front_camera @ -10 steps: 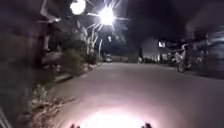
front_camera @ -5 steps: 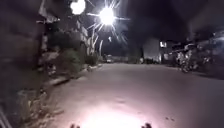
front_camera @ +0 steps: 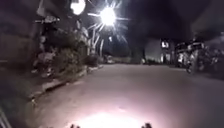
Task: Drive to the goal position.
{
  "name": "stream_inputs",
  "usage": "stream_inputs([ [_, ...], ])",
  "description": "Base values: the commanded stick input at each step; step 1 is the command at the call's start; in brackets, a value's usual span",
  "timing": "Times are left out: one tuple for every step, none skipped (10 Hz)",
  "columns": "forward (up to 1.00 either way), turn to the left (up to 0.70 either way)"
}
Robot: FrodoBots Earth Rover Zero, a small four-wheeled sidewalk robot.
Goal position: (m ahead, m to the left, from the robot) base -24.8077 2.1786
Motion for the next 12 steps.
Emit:
stream_inputs([
  [0.7, 0.0],
  [0.7, 0.0],
  [0.7, 0.0],
  [0.7, 0.0],
  [0.7, 0.0],
  [0.7, 0.0],
  [0.7, 0.0],
  [0.7, 0.0],
  [0.7, 0.0],
  [0.7, 0.0],
  [0.7, -0.32],
  [0.7, -0.35],
])
